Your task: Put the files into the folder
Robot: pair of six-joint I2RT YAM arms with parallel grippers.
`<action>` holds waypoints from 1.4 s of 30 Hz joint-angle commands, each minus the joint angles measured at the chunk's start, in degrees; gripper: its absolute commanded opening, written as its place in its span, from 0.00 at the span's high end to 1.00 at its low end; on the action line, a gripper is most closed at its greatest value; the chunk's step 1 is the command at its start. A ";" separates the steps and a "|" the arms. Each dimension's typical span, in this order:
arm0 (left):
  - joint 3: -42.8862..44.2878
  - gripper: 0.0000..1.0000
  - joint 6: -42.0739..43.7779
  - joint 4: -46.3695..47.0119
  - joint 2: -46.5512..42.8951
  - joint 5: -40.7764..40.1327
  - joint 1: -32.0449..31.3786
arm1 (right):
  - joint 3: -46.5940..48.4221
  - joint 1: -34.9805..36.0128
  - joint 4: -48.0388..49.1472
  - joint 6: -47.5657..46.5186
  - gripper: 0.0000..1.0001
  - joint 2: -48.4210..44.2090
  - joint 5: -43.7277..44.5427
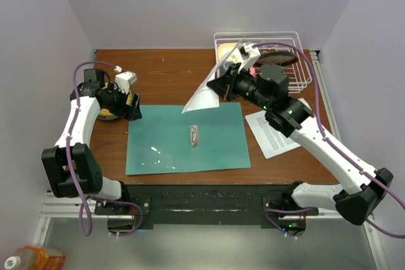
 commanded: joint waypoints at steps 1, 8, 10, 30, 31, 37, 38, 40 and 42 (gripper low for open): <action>-0.69 0.02 3.01 -1.99 -0.45 4.36 0.48 | -5.10 0.17 -3.24 -4.34 1.00 2.09 -10.36; -5.42 0.02 6.53 -0.25 1.13 1.47 0.22 | -19.25 2.98 -1.14 -3.73 1.00 9.90 -10.99; -7.45 0.02 6.88 2.66 1.04 -3.78 -0.14 | -20.75 4.04 -0.44 -3.99 1.00 12.63 -10.03; -24.16 0.03 14.35 15.86 -2.30 -18.06 -2.16 | -18.46 7.29 1.13 -4.79 1.00 14.39 4.13; -24.34 0.03 14.44 15.68 -2.65 -17.79 -2.16 | -19.08 7.29 2.19 -3.39 1.00 14.66 4.04; -25.56 0.03 14.53 14.19 -3.44 -16.30 -2.07 | -22.95 8.43 9.40 0.92 1.00 16.50 5.79; -25.65 0.03 14.62 14.10 -3.53 -16.21 -2.16 | -23.47 8.70 9.41 1.28 1.00 16.68 6.06; -25.92 0.03 14.88 13.84 -3.88 -15.95 -2.07 | -24.00 9.14 12.30 2.33 1.00 17.12 6.76; -25.92 0.03 15.06 13.31 -4.23 -15.51 -2.16 | -24.45 9.84 13.71 3.38 1.00 17.56 6.76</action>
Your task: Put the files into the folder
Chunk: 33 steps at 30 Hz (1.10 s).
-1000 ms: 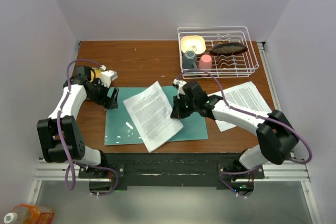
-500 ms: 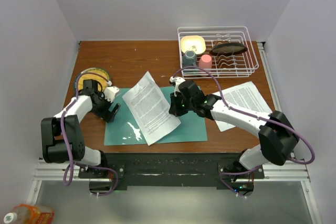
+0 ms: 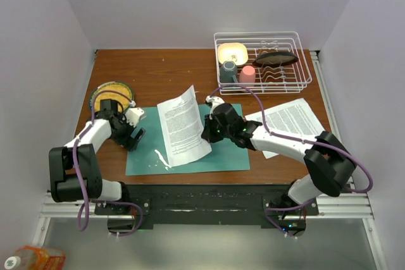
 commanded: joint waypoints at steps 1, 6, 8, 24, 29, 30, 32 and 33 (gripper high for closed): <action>-0.46 0.03 1.72 -0.72 -1.94 2.02 -0.17 | -0.91 1.62 7.02 3.52 1.00 1.36 2.11; 0.16 0.03 1.81 -2.04 -2.38 2.64 -0.17 | -1.61 3.56 9.66 6.59 1.00 2.07 5.44; 0.34 0.03 1.99 -2.48 -2.47 2.81 -0.17 | -2.14 4.78 10.71 7.82 1.00 2.34 7.46; 1.39 0.03 2.96 -3.98 -3.52 3.87 -0.17 | -2.84 8.31 9.48 14.51 1.00 0.49 18.99; 0.78 0.03 3.22 -3.54 -3.52 3.69 -0.17 | -5.64 9.18 12.21 18.98 1.00 0.76 14.68; 0.69 0.03 3.31 -3.54 -3.61 3.69 -0.17 | -6.18 9.62 12.91 20.47 1.00 0.76 14.59; 0.77 0.03 3.48 -3.54 -3.87 3.69 -0.17 | -7.05 10.68 13.27 22.58 1.00 0.76 14.94; 1.12 0.03 3.57 -3.63 -3.79 4.30 -0.08 | -7.41 11.11 13.62 23.20 1.00 0.67 15.20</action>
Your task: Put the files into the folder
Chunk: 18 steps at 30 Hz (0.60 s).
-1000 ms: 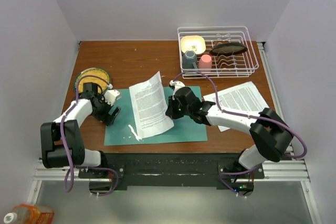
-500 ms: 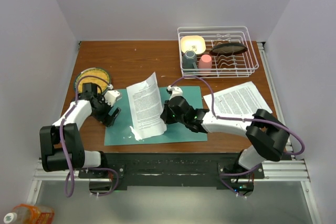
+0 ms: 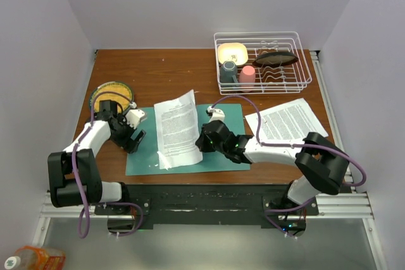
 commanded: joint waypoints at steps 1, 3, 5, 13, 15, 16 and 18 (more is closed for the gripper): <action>1.63 0.03 1.89 0.18 -1.53 2.14 -0.08 | -2.34 2.59 3.52 5.90 1.00 -2.09 0.32; 2.59 0.03 1.80 -0.26 -1.36 3.11 0.01 | -2.17 3.21 2.83 6.87 1.00 -2.09 0.93; 3.21 0.03 1.71 -0.88 -1.27 3.38 -0.08 | -1.90 4.00 1.77 7.31 1.00 -2.26 1.73; 4.45 0.00 4.34 -3.16 -1.27 3.55 0.71 | -1.65 4.44 3.44 6.87 1.00 -0.95 2.34; 4.01 0.00 6.54 -3.78 -0.48 2.25 0.88 | -0.42 4.44 2.47 4.94 1.00 -0.16 2.69; 3.92 0.00 7.76 -3.69 -0.31 1.80 1.49 | 0.72 4.44 2.12 4.15 1.00 0.11 3.13; 3.04 0.00 9.09 -3.25 -0.48 0.05 2.11 | 1.52 4.44 1.42 0.91 1.00 -0.06 3.14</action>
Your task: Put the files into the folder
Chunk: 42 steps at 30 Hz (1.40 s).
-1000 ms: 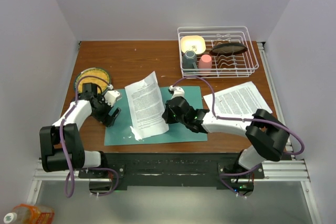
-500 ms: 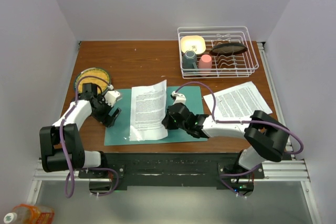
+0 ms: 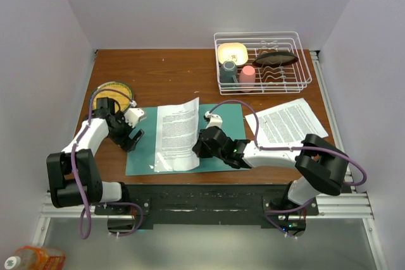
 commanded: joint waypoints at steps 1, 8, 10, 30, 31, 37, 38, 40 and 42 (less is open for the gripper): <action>-0.09 0.00 5.88 0.37 -0.52 -2.54 1.50 | 4.60 0.31 0.54 -5.74 1.00 0.22 2.67; -5.09 0.00 7.82 3.81 -1.31 -7.11 1.86 | 7.95 0.22 -1.40 -12.88 1.00 1.53 2.59; -5.80 0.00 8.26 3.90 -1.67 -7.55 1.77 | 7.86 0.31 -0.87 -12.53 1.00 1.89 2.50; -3.16 0.00 13.27 0.20 -4.57 -7.99 3.09 | 12.70 -0.04 1.42 -12.61 1.00 6.99 3.38; -3.52 0.00 13.27 0.29 -4.22 -7.99 3.09 | 12.52 -0.13 1.50 -12.53 1.00 6.81 3.38; -5.80 0.00 13.44 0.12 -4.48 -6.07 3.17 | 10.59 -0.13 2.47 -10.60 1.00 6.37 3.21; -5.98 0.00 13.45 0.03 -4.39 -5.28 3.09 | 10.33 -0.13 3.17 -10.33 1.00 6.46 3.12; -6.33 0.01 13.62 0.03 -3.52 -4.57 3.00 | 9.80 -0.04 4.13 -9.46 1.00 6.72 3.21; -6.24 0.02 13.53 0.03 -2.81 -3.25 3.09 | 9.45 -0.04 4.49 -8.66 1.00 7.07 2.60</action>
